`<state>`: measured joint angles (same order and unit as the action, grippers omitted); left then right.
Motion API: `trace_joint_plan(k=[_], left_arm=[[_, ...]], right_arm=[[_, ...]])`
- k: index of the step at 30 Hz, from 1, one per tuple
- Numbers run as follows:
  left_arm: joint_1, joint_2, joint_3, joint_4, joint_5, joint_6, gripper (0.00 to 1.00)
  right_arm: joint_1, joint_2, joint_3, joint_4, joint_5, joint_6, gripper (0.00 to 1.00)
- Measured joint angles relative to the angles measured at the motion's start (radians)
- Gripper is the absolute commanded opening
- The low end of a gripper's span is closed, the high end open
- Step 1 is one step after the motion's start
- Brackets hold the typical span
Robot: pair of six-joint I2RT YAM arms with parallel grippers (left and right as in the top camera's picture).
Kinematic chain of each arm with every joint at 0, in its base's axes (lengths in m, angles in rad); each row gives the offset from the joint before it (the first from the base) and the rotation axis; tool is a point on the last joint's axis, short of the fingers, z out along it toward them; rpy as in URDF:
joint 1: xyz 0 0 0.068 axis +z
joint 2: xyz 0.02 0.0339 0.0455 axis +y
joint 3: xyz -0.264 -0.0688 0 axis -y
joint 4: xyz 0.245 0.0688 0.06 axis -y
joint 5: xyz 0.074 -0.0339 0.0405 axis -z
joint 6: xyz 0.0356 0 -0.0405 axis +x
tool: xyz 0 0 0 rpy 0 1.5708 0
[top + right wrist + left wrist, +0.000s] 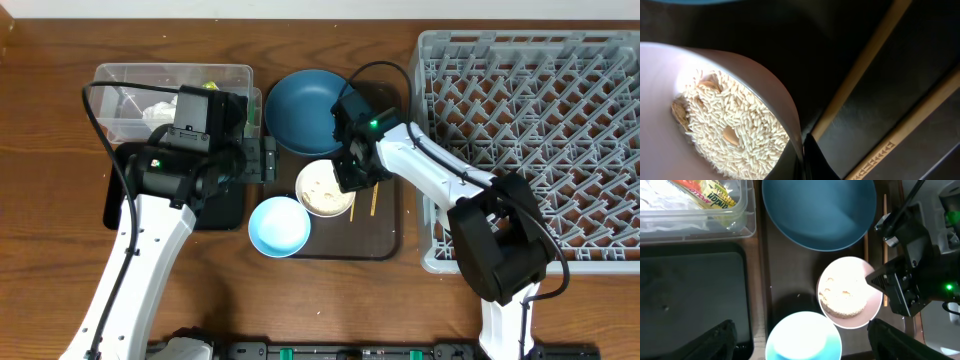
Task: Sort waste into correct bins and load items into the dishwasher rack
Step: 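Grasp the rim of the pink rice bowl with the right gripper, then carry the pink bowl over the black tray and tip out the rice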
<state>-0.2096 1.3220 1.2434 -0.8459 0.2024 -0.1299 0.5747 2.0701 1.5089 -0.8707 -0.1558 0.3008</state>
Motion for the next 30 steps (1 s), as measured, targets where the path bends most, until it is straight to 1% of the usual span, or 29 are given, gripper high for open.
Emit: trace_joint_plan(k=[5,8,14,18,23,30], left_arm=[[0.0,0.0,0.0,0.0,0.0,0.0,0.9],[0.0,0.0,0.0,0.0,0.0,0.0,0.9],[0.0,0.0,0.0,0.0,0.0,0.0,0.91],[0.0,0.0,0.0,-0.001,0.0,0.0,0.91],[0.0,0.0,0.0,0.0,0.0,0.0,0.91],[0.0,0.0,0.0,0.0,0.0,0.0,0.91]], right_arm=[[0.0,-0.014,0.0,-0.037,0.007,0.0,0.01],[-0.001,-0.057,0.0,-0.073,0.019,0.0,0.01],[-0.025,-0.269,-0.001,-0.119,0.094,-0.002,0.01],[-0.048,-0.401,0.0,-0.12,0.201,-0.02,0.01],[-0.043,-0.415,0.001,-0.117,0.28,-0.031,0.01],[-0.043,-0.406,0.001,-0.11,0.315,-0.034,0.01]])
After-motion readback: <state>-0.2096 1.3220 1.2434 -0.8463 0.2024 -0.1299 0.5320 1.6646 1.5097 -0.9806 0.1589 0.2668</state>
